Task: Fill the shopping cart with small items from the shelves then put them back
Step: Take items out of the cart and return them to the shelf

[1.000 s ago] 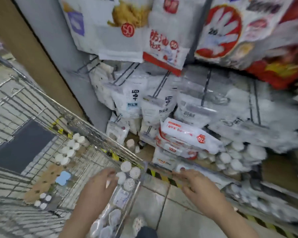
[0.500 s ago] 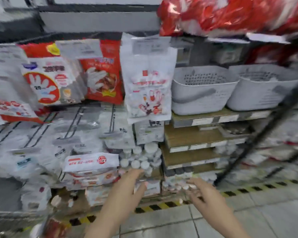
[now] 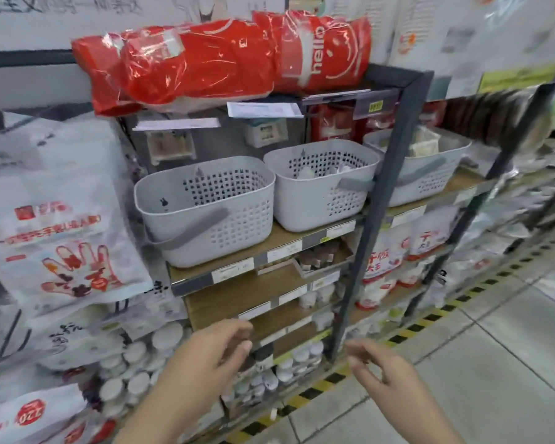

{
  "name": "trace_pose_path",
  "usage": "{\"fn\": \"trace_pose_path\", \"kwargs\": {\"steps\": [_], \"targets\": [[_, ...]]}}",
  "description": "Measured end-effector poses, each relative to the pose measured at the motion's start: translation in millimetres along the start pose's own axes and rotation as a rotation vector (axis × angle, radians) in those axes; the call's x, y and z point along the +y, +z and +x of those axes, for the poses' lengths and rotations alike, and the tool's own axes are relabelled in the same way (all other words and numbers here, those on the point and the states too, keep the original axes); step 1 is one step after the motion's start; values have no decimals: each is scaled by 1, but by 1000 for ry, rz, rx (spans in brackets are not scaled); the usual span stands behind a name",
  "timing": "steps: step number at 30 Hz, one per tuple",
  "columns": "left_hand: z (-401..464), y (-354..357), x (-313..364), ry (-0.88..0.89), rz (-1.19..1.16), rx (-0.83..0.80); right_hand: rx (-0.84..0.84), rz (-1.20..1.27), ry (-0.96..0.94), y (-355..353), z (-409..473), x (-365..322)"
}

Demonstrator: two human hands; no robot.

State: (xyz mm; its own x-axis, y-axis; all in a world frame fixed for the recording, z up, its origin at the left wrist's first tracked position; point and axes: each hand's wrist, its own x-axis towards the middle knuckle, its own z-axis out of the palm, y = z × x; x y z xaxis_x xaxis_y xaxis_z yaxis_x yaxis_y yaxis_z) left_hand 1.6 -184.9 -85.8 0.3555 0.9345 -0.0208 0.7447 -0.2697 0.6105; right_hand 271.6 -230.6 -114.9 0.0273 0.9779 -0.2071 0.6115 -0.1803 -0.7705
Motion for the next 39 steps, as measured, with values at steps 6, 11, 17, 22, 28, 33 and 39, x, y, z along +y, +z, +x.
{"fn": "trace_pose_path", "kwargs": {"steps": [6,11,17,22,28,33,39], "targets": [[92,-20,22,124,178,89,95,12,-111,-38,84,-6],[180,-33,40,211,291,160,148,-18,-254,-82,150,-20],[267,-38,67,268,256,182,239,-32,-396,-133,206,-33],[315,-45,75,216,213,257,248,-33,-521,-165,248,-50],[345,-48,67,54,274,239,169,-39,-594,-182,308,-57],[365,-45,68,1,300,151,-75,-145,-573,-193,358,-71],[412,-39,68,-48,247,25,-455,-521,-326,-186,404,-82]]}}
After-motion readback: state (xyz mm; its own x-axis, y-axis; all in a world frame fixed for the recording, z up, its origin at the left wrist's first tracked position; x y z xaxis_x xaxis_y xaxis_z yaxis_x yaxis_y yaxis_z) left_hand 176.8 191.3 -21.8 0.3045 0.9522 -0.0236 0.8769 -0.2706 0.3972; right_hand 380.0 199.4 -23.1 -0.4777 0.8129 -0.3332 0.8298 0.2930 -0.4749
